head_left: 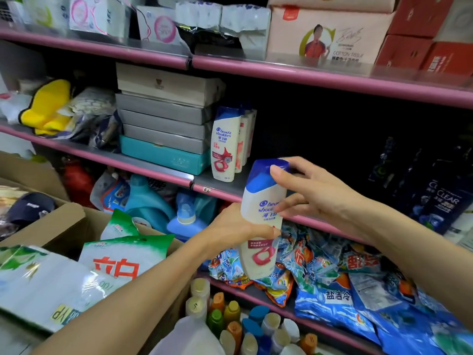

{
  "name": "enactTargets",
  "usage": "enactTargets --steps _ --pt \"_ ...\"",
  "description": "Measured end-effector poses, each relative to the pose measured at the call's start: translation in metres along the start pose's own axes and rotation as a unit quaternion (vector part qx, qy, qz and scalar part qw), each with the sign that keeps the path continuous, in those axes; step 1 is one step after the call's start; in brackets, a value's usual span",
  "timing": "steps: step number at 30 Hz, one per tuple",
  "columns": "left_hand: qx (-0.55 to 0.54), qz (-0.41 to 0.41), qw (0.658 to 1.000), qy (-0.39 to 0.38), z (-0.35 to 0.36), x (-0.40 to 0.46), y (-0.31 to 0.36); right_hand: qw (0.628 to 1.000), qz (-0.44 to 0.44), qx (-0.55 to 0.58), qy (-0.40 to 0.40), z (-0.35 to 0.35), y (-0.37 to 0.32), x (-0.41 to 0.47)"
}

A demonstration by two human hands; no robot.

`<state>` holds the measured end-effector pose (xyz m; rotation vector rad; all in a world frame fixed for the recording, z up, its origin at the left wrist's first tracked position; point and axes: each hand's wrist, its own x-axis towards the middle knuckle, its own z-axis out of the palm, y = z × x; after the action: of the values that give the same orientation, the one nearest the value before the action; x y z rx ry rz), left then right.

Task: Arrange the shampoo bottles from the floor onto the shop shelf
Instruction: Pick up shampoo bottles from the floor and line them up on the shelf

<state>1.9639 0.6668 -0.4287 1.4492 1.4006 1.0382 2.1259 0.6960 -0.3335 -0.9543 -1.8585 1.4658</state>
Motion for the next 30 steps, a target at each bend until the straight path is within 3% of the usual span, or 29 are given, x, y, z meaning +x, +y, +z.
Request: enactTargets --steps 4,11,16,19,24,30 --pt "-0.03 0.008 0.999 -0.013 -0.005 0.003 -0.004 0.999 -0.048 -0.016 0.019 0.006 0.007 0.013" --pt "-0.039 -0.013 0.999 -0.025 -0.017 0.005 -0.019 0.999 -0.031 0.014 -0.018 0.012 0.022 0.033" --pt "0.006 0.0 0.998 -0.056 -0.043 0.021 -0.007 0.997 -0.039 -0.05 -0.035 0.015 0.035 0.055" --pt "-0.006 0.02 1.0 -0.016 -0.064 0.036 0.004 0.994 -0.103 -0.041 0.004 0.019 0.026 0.079" --pt "0.055 0.079 0.988 0.12 -0.109 0.078 0.028 0.973 -0.194 -0.085 0.096 0.028 0.005 0.138" --pt "0.115 0.048 0.981 0.146 -0.144 0.114 0.021 0.964 -0.182 -0.087 0.172 0.048 0.015 0.188"
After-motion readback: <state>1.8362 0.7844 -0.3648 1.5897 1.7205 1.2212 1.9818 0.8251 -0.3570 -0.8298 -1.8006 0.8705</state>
